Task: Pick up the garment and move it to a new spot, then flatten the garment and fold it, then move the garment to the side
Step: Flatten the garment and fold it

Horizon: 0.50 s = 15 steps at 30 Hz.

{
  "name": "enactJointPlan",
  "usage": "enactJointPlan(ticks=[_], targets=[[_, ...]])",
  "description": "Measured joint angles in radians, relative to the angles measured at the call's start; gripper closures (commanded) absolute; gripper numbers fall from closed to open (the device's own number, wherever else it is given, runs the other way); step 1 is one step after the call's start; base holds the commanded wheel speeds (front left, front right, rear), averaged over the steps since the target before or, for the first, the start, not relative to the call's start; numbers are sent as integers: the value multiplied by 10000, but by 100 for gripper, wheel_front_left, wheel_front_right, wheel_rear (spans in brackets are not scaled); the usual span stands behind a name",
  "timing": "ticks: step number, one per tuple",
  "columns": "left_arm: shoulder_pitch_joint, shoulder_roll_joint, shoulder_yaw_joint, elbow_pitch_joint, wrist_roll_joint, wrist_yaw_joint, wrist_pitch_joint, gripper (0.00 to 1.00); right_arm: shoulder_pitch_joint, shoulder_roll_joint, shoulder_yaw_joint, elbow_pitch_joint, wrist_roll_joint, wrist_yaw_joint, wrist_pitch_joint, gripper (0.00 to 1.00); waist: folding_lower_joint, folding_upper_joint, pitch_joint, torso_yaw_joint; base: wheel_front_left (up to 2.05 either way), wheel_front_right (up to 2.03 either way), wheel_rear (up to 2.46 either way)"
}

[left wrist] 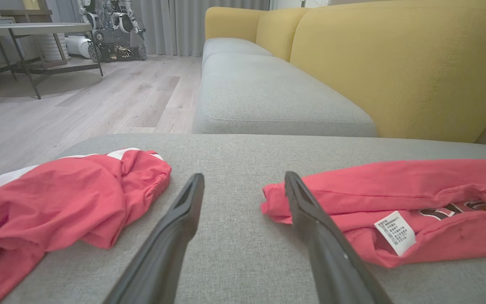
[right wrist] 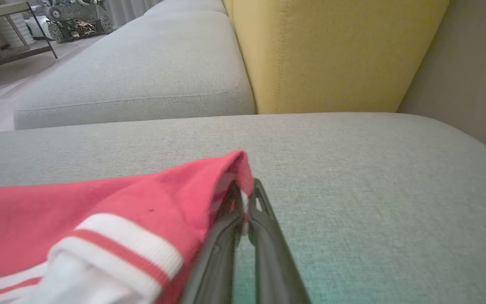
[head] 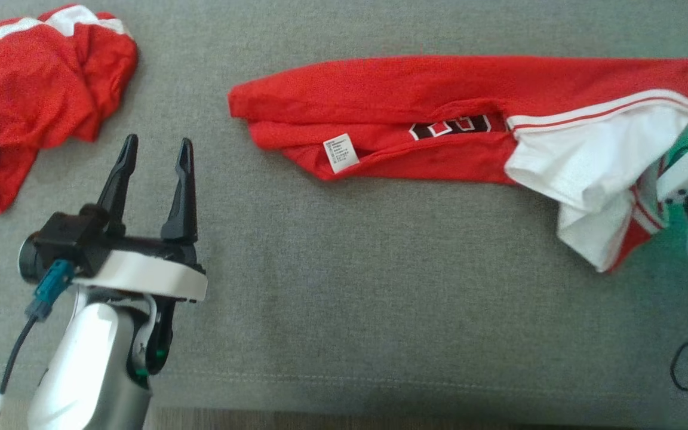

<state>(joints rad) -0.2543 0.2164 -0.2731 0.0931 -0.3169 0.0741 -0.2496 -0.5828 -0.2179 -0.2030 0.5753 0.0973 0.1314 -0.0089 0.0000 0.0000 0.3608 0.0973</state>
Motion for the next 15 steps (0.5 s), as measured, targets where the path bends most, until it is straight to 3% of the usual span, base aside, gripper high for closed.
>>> enactJointPlan(ticks=[2, 3, 4, 5, 15], targets=[[-75, -33, 31, 27, 69, -58, 0, 0, -325, -19, -42, 506, -4, 0, -153, 100, 0, 0, 92, 27, 0, 0, 0], [-99, -40, 58, 56, 104, -102, 0, 0, -468, -17, -42, 738, -4, 0, -261, 83, 0, 0, 122, 30, 0, 0, 0], [-121, -54, 98, 84, 138, -127, 0, 0, -587, -15, -40, 957, -2, 0, -341, 50, 0, 0, 132, 24, 0, 0, 0], [-145, -73, 142, 105, 165, -128, 0, 0, -680, -15, -29, 1152, -2, 0, -435, 0, 0, 0, 126, 14, 0, 0, 0], [54, -188, 408, 303, 357, -305, 0, 0, -231, 217, 734, 1509, 380, 0, -1175, 0, 0, 0, -545, -294, 0, 0, 0]])
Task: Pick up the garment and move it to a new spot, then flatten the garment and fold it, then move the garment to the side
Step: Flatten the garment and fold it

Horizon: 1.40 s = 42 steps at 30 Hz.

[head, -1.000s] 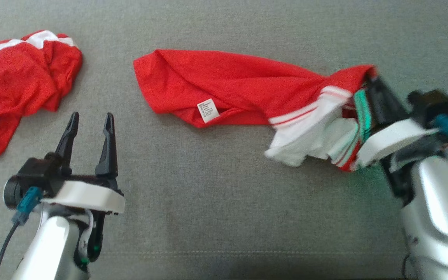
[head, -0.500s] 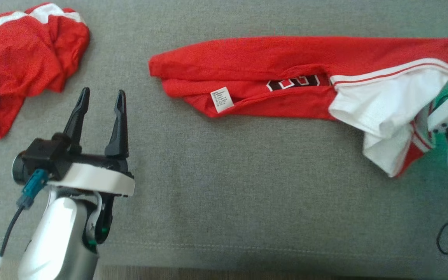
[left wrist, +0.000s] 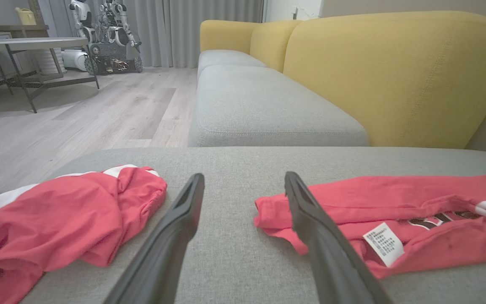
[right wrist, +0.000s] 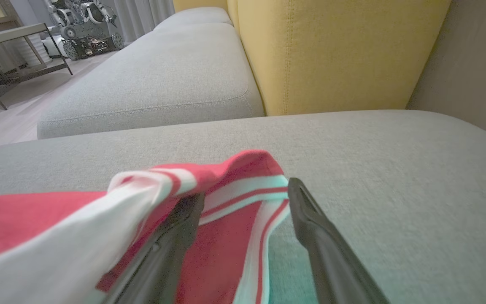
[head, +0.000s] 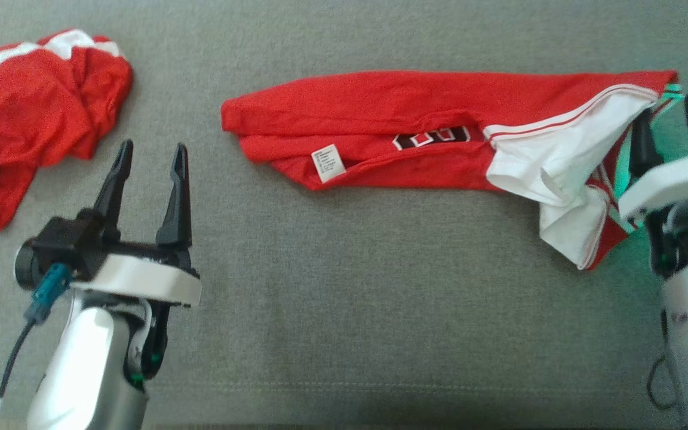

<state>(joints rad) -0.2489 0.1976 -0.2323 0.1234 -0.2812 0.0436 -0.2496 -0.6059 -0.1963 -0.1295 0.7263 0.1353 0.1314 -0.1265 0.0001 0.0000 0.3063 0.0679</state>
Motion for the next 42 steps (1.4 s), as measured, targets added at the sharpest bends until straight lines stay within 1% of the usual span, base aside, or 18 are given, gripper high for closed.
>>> enactJointPlan(ticks=[5, 7, 12, 13, 18, 20, 24, 27, 31, 42], targets=[[529, 4, 161, 81, 44, 0, 0, 0, 1215, 86, 274, -905, 305, 0, -4, 0, 0, 0, -513, -225, 0, 0, 0], [693, 6, 180, 98, 75, 0, 0, 0, 1672, 198, 366, -1513, 412, 0, 4, 0, 0, 0, -719, -316, 0, 0, 0], [1020, 17, 199, 94, 90, 6, 0, 0, 2655, 564, 522, -3578, 472, 0, 194, 0, 0, 0, -1183, -514, 0, 0, 0], [1020, 17, 199, 94, 90, 6, 0, 0, 2655, 564, 522, -3578, 472, 0, 194, 0, 0, 0, -1183, -514, 0, 0, 0], [1369, 100, 192, 77, 159, 21, 2, 0, 3685, 924, 704, -5576, 303, 0, 825, 0, -1, 0, -1642, -613, 0, 0, 0], [1515, 151, 186, 58, 159, 105, 15, 0, 4186, 1012, 853, -6172, 236, 0, 1147, 0, -1, 0, -1816, -634, 0, 0, 0], [1752, 199, 169, 12, 159, 125, 59, 0, 5129, 1229, 1003, -7043, 196, 0, 1590, 0, -1, 0, -2095, -661, 0, 0, 0], [1860, 224, 163, -63, 159, 194, 117, 0, 5627, 1271, 1047, -7496, 176, 0, 1776, 0, -1, 0, -2196, -694, 0, 0, 0], [1867, 267, 157, -144, 159, 207, 163, 0, 5861, 1340, 1097, -7770, 211, 0, 1902, 0, -1, 0, -2238, -743, 0, 0, 0], [1867, 359, 107, -198, 157, 305, 205, 0, 5964, 1429, 1208, -7802, 215, 0, 2077, 0, -1, 0, -2199, -734, 0, 0, 0]])
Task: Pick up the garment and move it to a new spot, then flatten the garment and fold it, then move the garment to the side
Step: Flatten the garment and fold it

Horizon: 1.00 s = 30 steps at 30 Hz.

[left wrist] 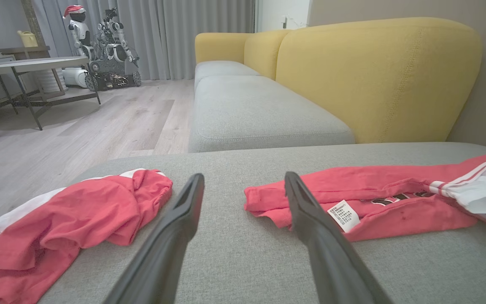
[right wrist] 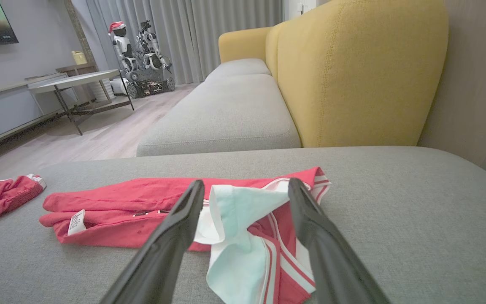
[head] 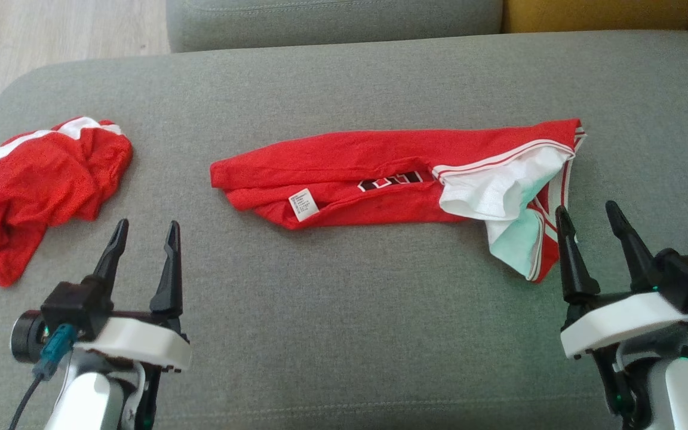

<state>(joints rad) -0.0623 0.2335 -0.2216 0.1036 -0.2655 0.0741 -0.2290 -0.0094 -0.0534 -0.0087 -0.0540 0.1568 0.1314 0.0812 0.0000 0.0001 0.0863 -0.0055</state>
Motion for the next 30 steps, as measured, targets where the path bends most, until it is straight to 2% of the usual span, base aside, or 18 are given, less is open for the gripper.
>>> enactJointPlan(ticks=[16, 24, 30], targets=[[-162, 29, -253, -4, -15, 36, 184, 0, -9, 46, -19, 25, 4, 0, 102, 0, 0, 0, 209, 54, 0, 0, 0], [-2242, -113, -562, 757, -389, -593, 855, 0, -242, 52, 15, -4, 4, 0, 100, 0, 0, 0, 802, 1, 0, 0, 0], [-4336, -556, -767, 3131, -876, -1289, 1402, 0, -665, 52, -98, -182, 2, 0, 92, 0, 0, 0, 1534, -77, 0, 0, 0]])
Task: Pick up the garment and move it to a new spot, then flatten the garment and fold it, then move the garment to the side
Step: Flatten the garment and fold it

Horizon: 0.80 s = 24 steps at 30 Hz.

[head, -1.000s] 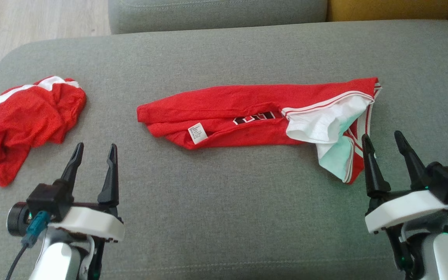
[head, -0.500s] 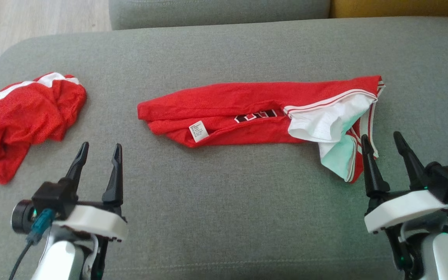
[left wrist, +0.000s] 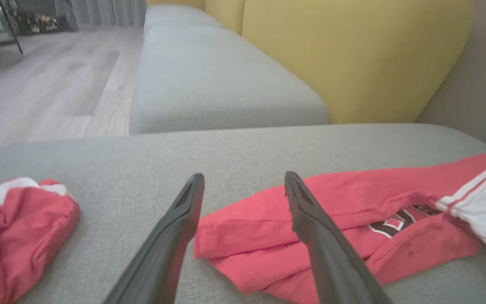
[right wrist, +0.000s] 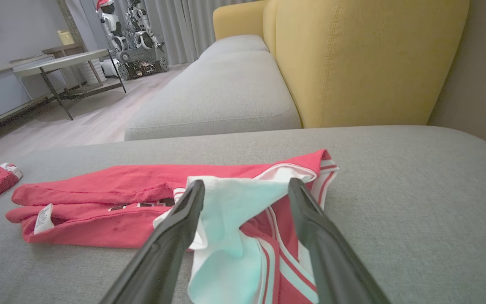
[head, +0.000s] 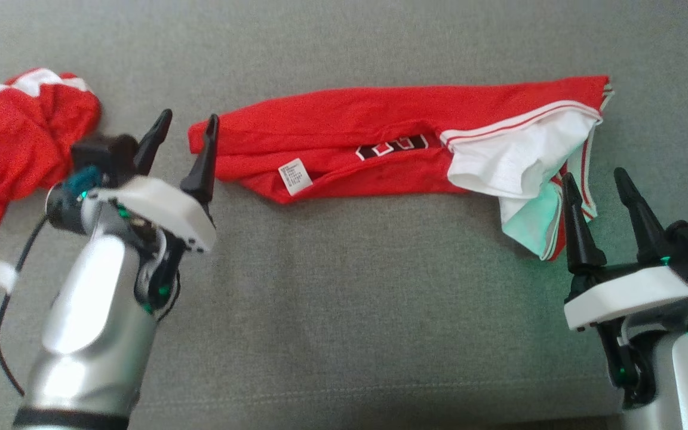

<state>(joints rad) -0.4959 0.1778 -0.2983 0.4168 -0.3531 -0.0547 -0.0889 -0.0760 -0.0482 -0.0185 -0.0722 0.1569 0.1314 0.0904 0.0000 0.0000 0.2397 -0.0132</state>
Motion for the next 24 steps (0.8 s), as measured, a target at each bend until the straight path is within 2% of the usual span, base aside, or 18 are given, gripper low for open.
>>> enactJointPlan(ticks=[7, 14, 15, 16, 17, 24], targets=[[-1702, -207, -17, 3248, -602, -514, 94, 0, -354, 2, 121, 40, -71, 0, -117, 0, 0, 0, 757, -194, 0, 0, 0], [-2668, -284, -46, 5160, -1306, -692, 77, 0, -568, 2, 178, 276, 123, 0, -290, 0, 0, 0, 1098, -471, 0, 0, 0], [-2729, -297, -82, 5281, -1392, -694, 59, 23, -569, 2, 174, 301, 123, 0, -307, 0, 0, 0, 1110, -487, 0, 0, 0], [-2767, -299, -136, 5367, -1448, -696, -46, 64, -569, 2, 173, 328, 128, 0, -326, 0, 0, 0, 1114, -497, 0, 0, 0], [-2801, -305, -213, 5444, -1488, -696, -128, 100, -569, 2, 169, 357, 174, 0, -332, 0, 0, 0, 1111, -495, 0, 0, 0], [-2926, -217, -1085, 5473, -2061, -698, -692, 100, -569, 2, 173, 420, 190, 0, -336, 0, 0, 0, 1032, -390, 0, 0, 0]])
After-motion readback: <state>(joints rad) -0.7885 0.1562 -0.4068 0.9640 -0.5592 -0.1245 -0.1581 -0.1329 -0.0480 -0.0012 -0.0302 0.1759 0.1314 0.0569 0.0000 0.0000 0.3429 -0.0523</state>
